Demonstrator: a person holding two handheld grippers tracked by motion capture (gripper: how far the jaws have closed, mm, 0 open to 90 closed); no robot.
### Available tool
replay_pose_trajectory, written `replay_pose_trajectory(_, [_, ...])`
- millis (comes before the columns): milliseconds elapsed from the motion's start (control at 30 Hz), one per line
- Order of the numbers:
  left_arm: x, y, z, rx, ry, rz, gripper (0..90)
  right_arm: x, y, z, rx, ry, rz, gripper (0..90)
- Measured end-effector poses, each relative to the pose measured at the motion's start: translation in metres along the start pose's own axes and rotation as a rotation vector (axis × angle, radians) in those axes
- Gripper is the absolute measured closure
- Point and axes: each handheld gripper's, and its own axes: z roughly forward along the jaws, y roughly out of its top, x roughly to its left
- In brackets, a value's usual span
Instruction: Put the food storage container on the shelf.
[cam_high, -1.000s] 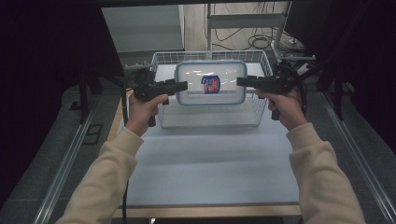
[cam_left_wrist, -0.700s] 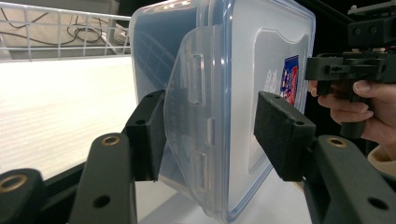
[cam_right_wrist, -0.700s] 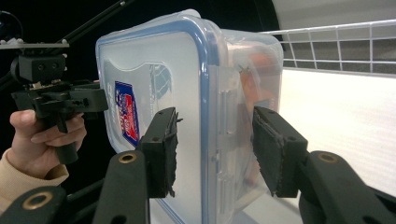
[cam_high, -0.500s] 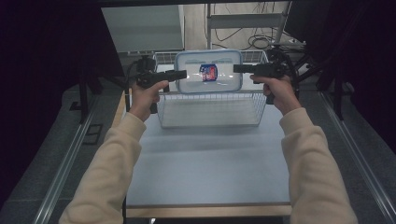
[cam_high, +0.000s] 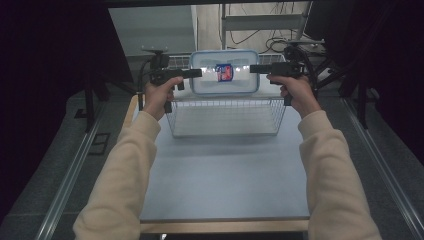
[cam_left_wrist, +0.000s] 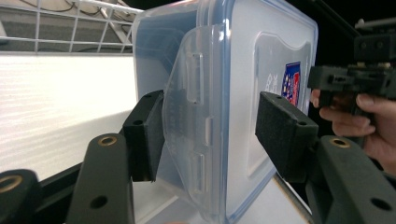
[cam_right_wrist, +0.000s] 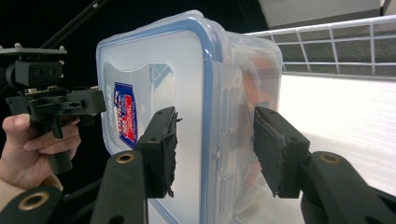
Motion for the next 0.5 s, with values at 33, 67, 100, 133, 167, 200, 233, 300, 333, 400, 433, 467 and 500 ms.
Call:
replay_pose_trajectory(33, [0.001,0.001,0.001,0.006,0.001,-0.002,43.2,0.000,0.000,0.001,-0.002,-0.003,0.004,50.3])
replay_pose_trajectory(67, [0.001,0.003,0.002,0.004,0.002,-0.006,42.8,-0.001,0.001,0.001,-0.004,-0.008,0.006,50.3])
replay_pose_trajectory(100, [0.002,0.004,0.003,0.012,0.007,-0.001,42.2,-0.001,0.001,0.002,-0.003,-0.012,0.011,50.2])
replay_pose_trajectory(133, [0.002,0.005,0.005,0.011,0.012,-0.006,41.4,-0.001,0.001,0.003,-0.007,-0.014,0.019,50.1])
replay_pose_trajectory(167, [0.002,0.006,0.006,0.016,0.016,-0.008,40.4,-0.002,0.002,0.003,-0.005,-0.018,0.025,49.9])
replay_pose_trajectory(200, [0.002,0.007,0.008,0.019,0.019,-0.009,39.8,-0.002,0.002,0.004,-0.008,-0.022,0.033,49.5])
replay_pose_trajectory(233, [0.003,0.008,0.009,0.021,0.020,-0.013,39.3,-0.002,0.002,0.005,-0.008,-0.029,0.036,49.1])
replay_pose_trajectory(300, [0.004,0.008,0.010,0.024,0.020,-0.021,38.4,-0.004,0.003,0.006,-0.005,-0.040,0.046,48.5])
replay_pose_trajectory(333, [0.006,0.009,0.013,0.031,0.018,-0.040,37.6,-0.005,0.003,0.007,-0.006,-0.049,0.050,48.5])
replay_pose_trajectory(400, [0.010,0.010,0.016,0.043,0.017,-0.059,34.6,-0.006,0.002,0.009,0.004,-0.063,0.052,50.3])
replay_pose_trajectory(433, [0.013,0.010,0.017,0.045,0.008,-0.073,33.3,-0.006,0.002,0.010,0.003,-0.072,0.057,50.7])
replay_pose_trajectory(467, [0.015,0.010,0.018,0.043,0.000,-0.084,32.8,-0.006,0.001,0.011,-0.004,-0.071,0.064,50.1])
replay_pose_trajectory(500, [0.017,0.010,0.019,0.045,-0.001,-0.090,32.0,-0.006,0.001,0.013,0.002,-0.073,0.058,48.1])
